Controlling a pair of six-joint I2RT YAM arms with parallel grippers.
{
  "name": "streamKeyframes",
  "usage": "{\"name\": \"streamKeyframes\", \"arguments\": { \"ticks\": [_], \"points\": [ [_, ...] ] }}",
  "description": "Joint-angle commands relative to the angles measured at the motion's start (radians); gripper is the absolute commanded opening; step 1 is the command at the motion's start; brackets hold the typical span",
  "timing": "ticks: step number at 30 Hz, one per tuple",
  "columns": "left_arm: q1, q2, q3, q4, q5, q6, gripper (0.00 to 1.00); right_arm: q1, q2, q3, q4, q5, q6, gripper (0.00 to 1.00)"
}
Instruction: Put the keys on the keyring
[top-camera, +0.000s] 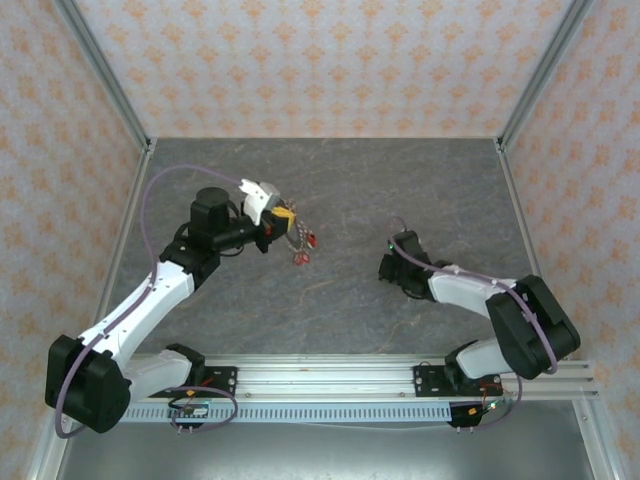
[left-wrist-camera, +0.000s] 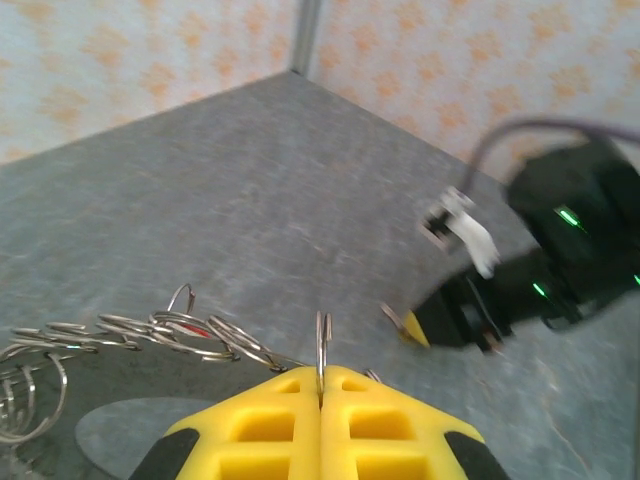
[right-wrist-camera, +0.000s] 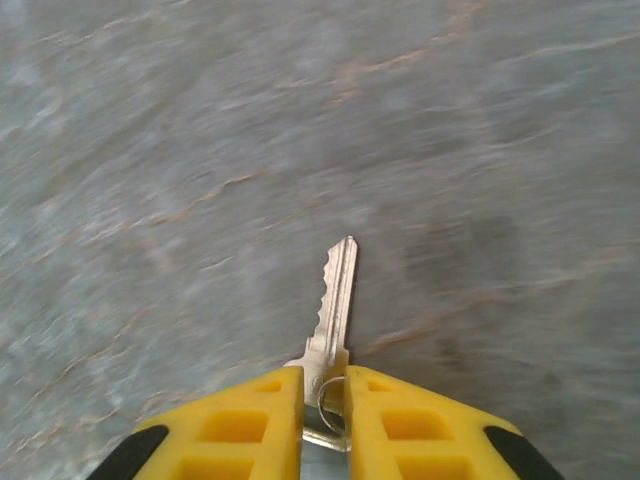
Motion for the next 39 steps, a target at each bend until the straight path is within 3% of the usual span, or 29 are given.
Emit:
{"name": "streamKeyframes", "arguments": {
  "ticks": [1,10,18,30,39],
  "points": [
    [-0.066,-0.028,-0.007,-0.020,0.053,0.041,0.00,-0.070,0.013,0.106,-0.323,-0.055,-0.002,0.19],
    [-0.136,-0.048,-0.091,0.052,0.023,-0.030,0.00,-0.112,0.030,0.230,-0.498,-0.107,-0.121,0.26],
    [-0.137,-0.040,-0.103,0.061,0.015,-0.038,0.00,-0.112,0.093,0.256,-0.504,-0.122,-0.122,0.26],
    [-0.154,-0.015,-0.089,0.056,0.015,-0.039,0.00,-0.111,0.137,0.321,-0.530,-0.046,-0.279,0.27],
    [-0.162,0.010,-0.078,0.053,0.018,-0.039,0.00,-0.110,0.196,0.352,-0.582,-0.082,-0.347,0.26]
  ]
}}
